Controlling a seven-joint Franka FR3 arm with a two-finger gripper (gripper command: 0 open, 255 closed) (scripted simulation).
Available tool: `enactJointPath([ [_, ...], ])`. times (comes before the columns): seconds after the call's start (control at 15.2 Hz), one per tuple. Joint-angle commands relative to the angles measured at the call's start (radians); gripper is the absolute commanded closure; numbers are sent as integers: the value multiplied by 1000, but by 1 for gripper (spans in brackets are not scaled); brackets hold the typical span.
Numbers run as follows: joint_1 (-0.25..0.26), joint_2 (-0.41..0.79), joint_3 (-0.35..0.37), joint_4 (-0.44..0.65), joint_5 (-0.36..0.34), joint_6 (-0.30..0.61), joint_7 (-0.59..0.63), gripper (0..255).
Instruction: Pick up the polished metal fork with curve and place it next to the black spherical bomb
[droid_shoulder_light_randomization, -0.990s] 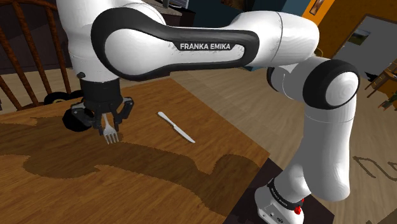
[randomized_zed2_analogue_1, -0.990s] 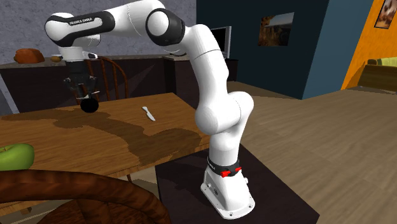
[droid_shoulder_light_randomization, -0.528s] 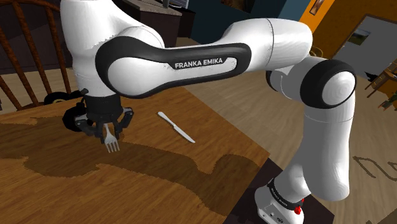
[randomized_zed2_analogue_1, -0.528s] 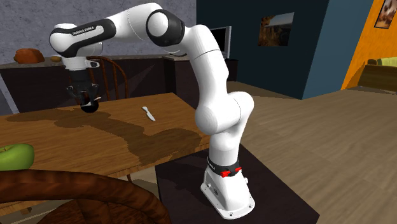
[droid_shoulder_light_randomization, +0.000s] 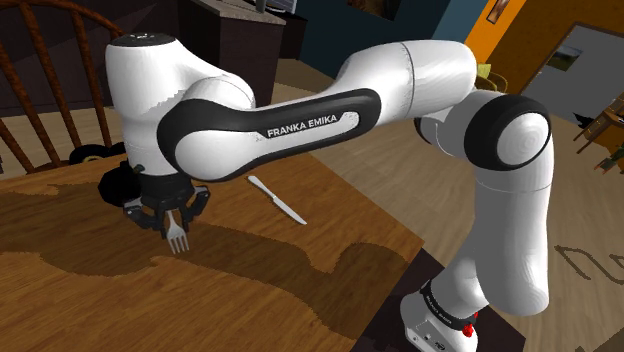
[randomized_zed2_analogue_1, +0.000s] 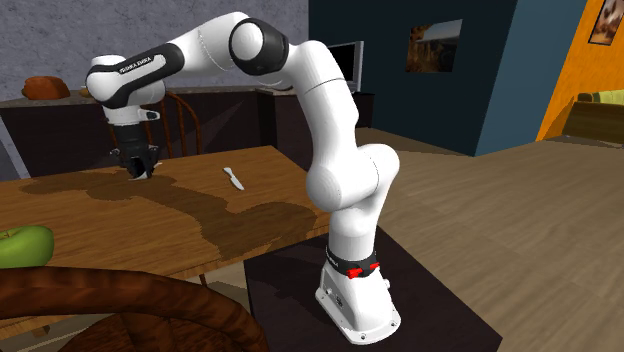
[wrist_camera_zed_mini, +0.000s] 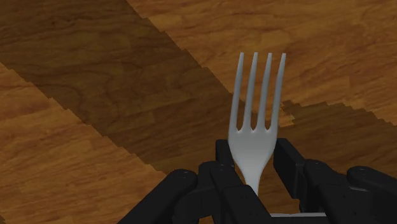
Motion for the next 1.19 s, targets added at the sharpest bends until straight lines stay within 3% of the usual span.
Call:
enactJointPath([
  [0.0, 1, 9, -3, -14, -5, 22, 4, 255],
  [0.46, 3, 42, -15, -61, -25, 98, 15, 255],
  [0.99, 3, 42, -15, -61, -25, 98, 15, 255],
  [1.06, 3, 42, -15, -61, -25, 98, 15, 0],
  [1.12, 3, 42, -15, -61, -25, 98, 15, 0],
])
